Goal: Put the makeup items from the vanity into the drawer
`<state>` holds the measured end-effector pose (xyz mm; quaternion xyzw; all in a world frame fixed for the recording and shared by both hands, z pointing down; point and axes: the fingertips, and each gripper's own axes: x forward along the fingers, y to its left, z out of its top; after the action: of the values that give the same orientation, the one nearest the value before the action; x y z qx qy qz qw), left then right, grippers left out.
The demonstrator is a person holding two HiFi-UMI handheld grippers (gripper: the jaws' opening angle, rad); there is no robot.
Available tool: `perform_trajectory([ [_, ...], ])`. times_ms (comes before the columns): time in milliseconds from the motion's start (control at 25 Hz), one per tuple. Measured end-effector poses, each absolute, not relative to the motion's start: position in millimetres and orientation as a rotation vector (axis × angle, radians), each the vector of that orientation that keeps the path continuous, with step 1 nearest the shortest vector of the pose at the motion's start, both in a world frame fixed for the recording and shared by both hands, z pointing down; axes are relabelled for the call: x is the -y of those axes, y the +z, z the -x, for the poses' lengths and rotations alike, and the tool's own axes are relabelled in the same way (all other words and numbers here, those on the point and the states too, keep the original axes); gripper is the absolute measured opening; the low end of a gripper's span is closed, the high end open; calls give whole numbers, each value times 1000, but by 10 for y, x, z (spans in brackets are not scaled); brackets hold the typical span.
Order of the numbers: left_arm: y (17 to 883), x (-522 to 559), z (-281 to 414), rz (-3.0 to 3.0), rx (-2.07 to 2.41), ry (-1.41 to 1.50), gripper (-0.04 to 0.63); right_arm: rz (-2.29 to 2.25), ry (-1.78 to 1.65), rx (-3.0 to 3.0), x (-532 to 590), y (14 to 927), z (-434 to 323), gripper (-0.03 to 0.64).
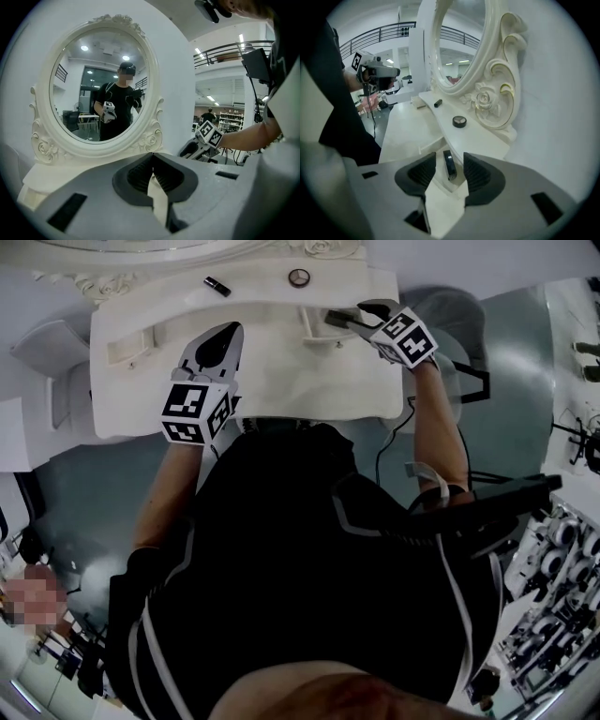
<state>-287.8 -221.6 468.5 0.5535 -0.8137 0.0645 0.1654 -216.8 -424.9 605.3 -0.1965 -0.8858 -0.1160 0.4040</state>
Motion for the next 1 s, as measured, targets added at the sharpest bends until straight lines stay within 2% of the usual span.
perform_trajectory([
  [560, 4019, 2339, 3056, -1864, 2312, 125, 5, 215, -146, 2662, 3891, 4398, 2012, 178],
  [1000, 3552, 2238, 3107, -1942, 2267, 41, 5, -55, -48, 2849, 3715, 3523, 1769, 92],
])
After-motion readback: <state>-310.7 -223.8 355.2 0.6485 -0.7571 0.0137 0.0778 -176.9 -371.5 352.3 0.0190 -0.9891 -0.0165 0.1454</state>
